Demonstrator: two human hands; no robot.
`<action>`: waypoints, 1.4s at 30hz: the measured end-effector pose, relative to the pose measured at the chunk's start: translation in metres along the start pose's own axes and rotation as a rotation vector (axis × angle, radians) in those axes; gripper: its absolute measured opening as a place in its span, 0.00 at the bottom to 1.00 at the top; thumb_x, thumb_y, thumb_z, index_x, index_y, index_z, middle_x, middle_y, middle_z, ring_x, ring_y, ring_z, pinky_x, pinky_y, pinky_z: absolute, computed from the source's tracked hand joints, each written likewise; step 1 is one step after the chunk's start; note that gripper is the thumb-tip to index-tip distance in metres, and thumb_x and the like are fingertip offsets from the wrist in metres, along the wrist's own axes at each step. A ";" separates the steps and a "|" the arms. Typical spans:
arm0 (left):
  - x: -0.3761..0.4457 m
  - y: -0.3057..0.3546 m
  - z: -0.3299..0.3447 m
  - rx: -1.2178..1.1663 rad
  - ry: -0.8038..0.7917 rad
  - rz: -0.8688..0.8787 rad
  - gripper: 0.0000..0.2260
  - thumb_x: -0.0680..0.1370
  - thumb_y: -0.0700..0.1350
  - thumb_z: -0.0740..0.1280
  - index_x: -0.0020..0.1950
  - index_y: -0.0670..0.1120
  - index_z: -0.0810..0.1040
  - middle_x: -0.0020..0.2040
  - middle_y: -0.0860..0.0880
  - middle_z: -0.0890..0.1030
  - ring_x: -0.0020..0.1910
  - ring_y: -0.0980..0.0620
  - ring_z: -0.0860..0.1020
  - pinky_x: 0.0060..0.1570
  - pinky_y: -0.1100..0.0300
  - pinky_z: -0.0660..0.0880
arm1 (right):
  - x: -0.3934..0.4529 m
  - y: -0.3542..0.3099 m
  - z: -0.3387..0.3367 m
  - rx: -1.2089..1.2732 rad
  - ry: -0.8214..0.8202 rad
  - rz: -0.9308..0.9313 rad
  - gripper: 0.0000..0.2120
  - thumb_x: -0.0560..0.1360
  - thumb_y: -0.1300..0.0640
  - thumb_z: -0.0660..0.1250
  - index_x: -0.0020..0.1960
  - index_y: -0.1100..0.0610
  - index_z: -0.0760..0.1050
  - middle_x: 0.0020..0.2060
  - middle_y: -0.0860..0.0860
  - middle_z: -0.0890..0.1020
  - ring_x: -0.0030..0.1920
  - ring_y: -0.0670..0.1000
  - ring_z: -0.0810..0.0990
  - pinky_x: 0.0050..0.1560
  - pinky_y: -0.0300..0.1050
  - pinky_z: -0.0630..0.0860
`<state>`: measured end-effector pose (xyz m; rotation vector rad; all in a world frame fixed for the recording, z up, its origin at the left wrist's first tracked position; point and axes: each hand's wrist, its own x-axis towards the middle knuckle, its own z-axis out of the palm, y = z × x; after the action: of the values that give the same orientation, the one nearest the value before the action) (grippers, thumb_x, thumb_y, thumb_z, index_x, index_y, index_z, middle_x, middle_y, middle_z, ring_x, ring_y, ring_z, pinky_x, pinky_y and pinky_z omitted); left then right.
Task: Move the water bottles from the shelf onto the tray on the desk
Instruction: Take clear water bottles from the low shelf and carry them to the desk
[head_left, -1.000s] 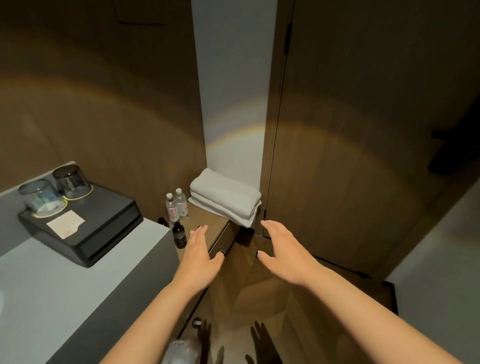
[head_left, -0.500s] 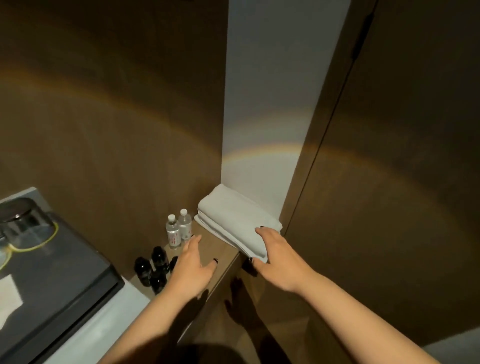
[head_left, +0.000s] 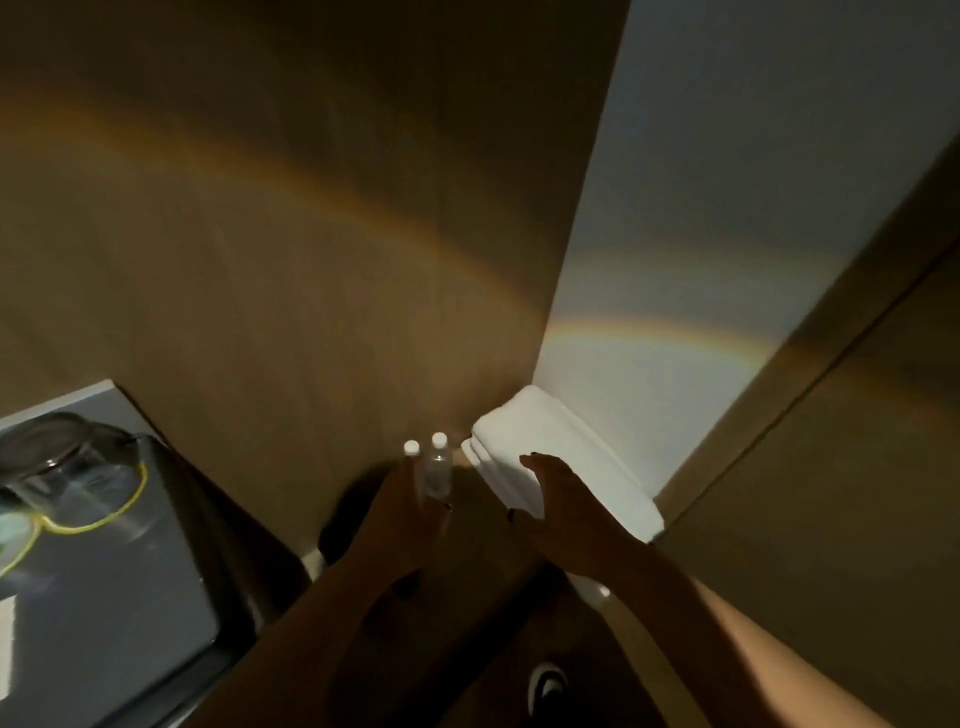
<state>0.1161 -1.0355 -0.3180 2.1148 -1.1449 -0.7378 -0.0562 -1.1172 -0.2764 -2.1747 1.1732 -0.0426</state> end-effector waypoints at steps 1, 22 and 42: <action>0.010 0.001 0.002 -0.007 0.013 -0.012 0.13 0.77 0.38 0.65 0.62 0.41 0.73 0.54 0.44 0.78 0.49 0.55 0.77 0.50 0.69 0.70 | 0.015 0.004 -0.002 -0.012 -0.006 -0.017 0.31 0.77 0.52 0.64 0.75 0.54 0.54 0.75 0.50 0.59 0.74 0.51 0.58 0.72 0.46 0.57; 0.199 -0.046 0.086 -0.065 -0.015 -0.484 0.28 0.75 0.41 0.67 0.73 0.46 0.60 0.68 0.45 0.69 0.67 0.45 0.68 0.59 0.61 0.65 | 0.269 0.071 0.036 0.351 -0.329 0.131 0.12 0.75 0.59 0.66 0.59 0.58 0.73 0.58 0.56 0.77 0.59 0.57 0.76 0.62 0.53 0.72; 0.282 -0.195 0.172 0.294 0.242 -0.284 0.17 0.78 0.42 0.62 0.67 0.45 0.69 0.61 0.43 0.74 0.59 0.42 0.73 0.50 0.52 0.71 | 0.331 0.176 0.188 0.415 -0.418 0.137 0.09 0.77 0.57 0.61 0.47 0.42 0.67 0.38 0.38 0.72 0.40 0.39 0.76 0.37 0.33 0.69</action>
<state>0.2270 -1.2375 -0.6243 2.5685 -0.8746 -0.4355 0.0726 -1.3346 -0.6112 -1.6366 0.9668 0.2013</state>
